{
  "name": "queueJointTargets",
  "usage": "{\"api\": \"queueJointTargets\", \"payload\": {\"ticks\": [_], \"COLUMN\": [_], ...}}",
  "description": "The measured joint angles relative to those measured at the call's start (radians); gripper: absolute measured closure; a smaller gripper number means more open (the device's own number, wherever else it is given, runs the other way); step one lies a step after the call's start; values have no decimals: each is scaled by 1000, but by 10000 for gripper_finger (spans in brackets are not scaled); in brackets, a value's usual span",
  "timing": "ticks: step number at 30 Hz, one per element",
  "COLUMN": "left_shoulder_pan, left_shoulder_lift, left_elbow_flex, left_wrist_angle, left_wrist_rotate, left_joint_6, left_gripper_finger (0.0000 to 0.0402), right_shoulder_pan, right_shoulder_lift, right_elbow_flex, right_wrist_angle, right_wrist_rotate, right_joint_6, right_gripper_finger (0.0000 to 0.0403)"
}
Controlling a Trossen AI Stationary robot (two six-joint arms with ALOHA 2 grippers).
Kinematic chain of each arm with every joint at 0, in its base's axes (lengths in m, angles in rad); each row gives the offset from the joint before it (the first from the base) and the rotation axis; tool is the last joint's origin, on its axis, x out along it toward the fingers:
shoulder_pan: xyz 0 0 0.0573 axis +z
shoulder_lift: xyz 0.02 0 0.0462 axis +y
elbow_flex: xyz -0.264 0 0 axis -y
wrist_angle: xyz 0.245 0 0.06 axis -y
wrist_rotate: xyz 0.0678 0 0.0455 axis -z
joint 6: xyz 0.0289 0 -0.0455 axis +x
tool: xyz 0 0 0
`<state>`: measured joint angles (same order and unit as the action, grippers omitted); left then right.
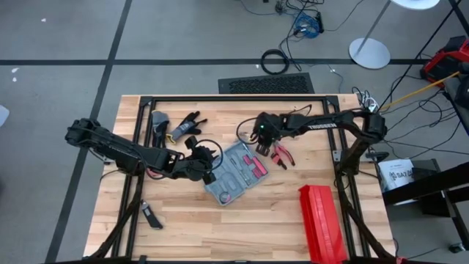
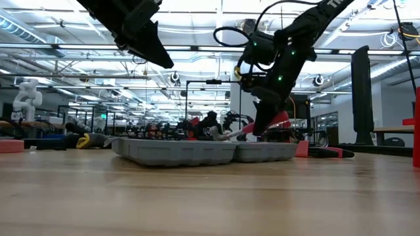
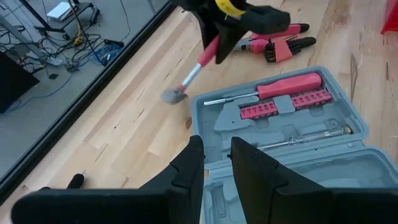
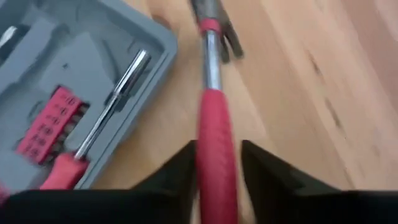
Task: Prefit tool cases
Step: Remove the red hammer from the gray prefit tools case, then remove the red terminal block from the gray prefit tools case
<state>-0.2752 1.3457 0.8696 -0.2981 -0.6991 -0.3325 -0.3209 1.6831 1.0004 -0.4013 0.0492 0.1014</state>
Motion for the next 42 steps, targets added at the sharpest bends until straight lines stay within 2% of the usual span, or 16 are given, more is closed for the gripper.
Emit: {"api": "queueJointTargets", "payload": {"ticks": [3, 5, 10, 14, 16, 20, 26, 33, 42], "left_shoulder_pan": [0, 0, 0, 7, 21, 60, 112, 142, 141], "left_shoulder_lift": [0, 3, 32, 94, 142, 253, 369, 437, 445], "left_elbow_flex": [0, 0, 0, 0, 1, 1, 2, 5, 5], "left_wrist_angle": [0, 1, 10, 73, 110, 196, 224, 253, 252], "left_wrist_rotate": [10, 33, 59, 89, 98, 135, 158, 216, 236], "left_joint_6": [0, 0, -2, 6, 23, 50, 57, 50, 46], "left_gripper_finger": [315, 315, 315, 315, 315, 315, 315, 315, 315], "right_shoulder_pan": [15, 31, 93, 198, 252, 341, 391, 377, 347], "right_shoulder_lift": [-31, -59, -144, -165, -151, -105, -7, 103, 211], "right_elbow_flex": [0, 0, 0, 0, 0, 1, 1, 1, 8], "right_wrist_angle": [-44, -75, -93, -50, -2, 82, 169, 201, 208], "right_wrist_rotate": [-3, 1, 2, 1, 17, 137, 237, 237, 257], "right_joint_6": [40, 54, 89, 123, 127, 127, 145, 189, 245], "right_gripper_finger": [216, 200, 201, 217, 224, 235, 243, 243, 244]}}
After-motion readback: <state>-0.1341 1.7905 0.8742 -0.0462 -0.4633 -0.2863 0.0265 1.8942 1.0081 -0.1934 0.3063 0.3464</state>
